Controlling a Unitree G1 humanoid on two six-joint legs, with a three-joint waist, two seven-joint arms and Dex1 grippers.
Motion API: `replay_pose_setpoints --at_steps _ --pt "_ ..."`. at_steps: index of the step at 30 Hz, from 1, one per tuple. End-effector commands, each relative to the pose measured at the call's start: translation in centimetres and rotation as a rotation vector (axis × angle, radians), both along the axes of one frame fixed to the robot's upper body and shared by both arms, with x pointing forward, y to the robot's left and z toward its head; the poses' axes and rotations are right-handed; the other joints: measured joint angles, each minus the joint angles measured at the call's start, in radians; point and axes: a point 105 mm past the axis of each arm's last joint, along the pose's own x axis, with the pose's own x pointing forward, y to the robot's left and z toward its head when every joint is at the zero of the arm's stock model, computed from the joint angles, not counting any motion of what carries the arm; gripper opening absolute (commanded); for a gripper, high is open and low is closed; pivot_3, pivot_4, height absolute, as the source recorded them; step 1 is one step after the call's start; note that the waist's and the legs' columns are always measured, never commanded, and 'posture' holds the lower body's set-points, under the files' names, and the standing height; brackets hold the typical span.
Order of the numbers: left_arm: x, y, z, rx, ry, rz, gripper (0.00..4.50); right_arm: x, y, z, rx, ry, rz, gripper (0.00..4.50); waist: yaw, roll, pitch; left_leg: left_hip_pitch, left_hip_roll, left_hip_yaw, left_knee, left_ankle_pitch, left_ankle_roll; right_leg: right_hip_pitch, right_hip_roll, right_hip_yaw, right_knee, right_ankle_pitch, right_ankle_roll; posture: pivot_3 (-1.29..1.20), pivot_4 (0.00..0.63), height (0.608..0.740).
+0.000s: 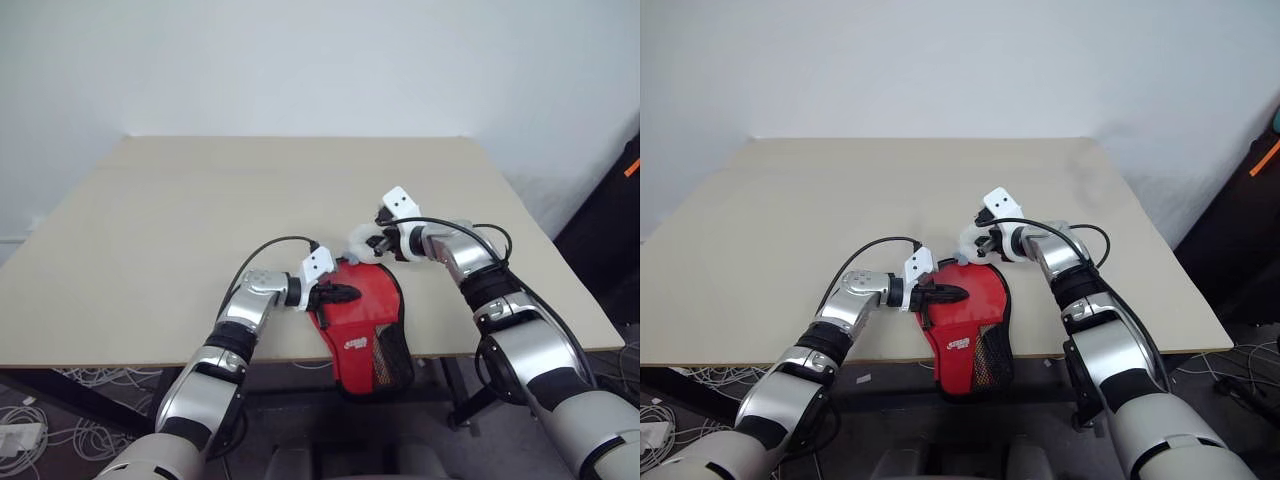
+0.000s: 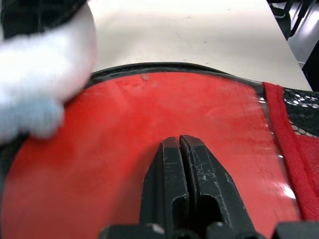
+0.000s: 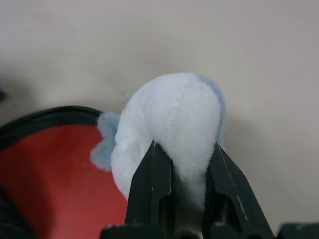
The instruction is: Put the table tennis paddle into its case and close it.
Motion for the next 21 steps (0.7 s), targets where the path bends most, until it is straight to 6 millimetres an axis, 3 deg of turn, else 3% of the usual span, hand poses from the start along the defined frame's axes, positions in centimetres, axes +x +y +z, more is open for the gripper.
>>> replay_pose_setpoints --at_steps 1,9,21 --pt "-0.8 0.8 -1.6 0.051 0.055 -0.005 0.00 1.4 -2.5 1.4 -0.031 -0.067 -0.061 0.24 0.000 0.000 0.000 0.001 0.000 0.000 0.000 0.000 0.000 0.001 0.000 0.000 0.000 0.000 0.000 0.00 0.000 0.740" --pt "-0.9 0.9 -1.6 0.056 0.059 -0.013 0.00 1.6 -5.3 1.0 -0.087 -0.068 -0.079 0.24 0.000 0.001 0.000 0.001 0.000 0.001 -0.001 0.000 0.000 0.001 0.000 0.001 0.000 0.000 0.000 0.00 0.000 0.740" --pt "-0.7 0.4 -1.3 0.052 0.056 -0.026 0.00 -2.3 -10.8 0.6 -0.132 -0.016 0.034 0.24 0.004 0.003 -0.001 0.001 -0.002 0.001 0.000 0.000 0.000 0.002 -0.002 0.001 -0.001 0.000 0.001 0.00 0.000 0.740"
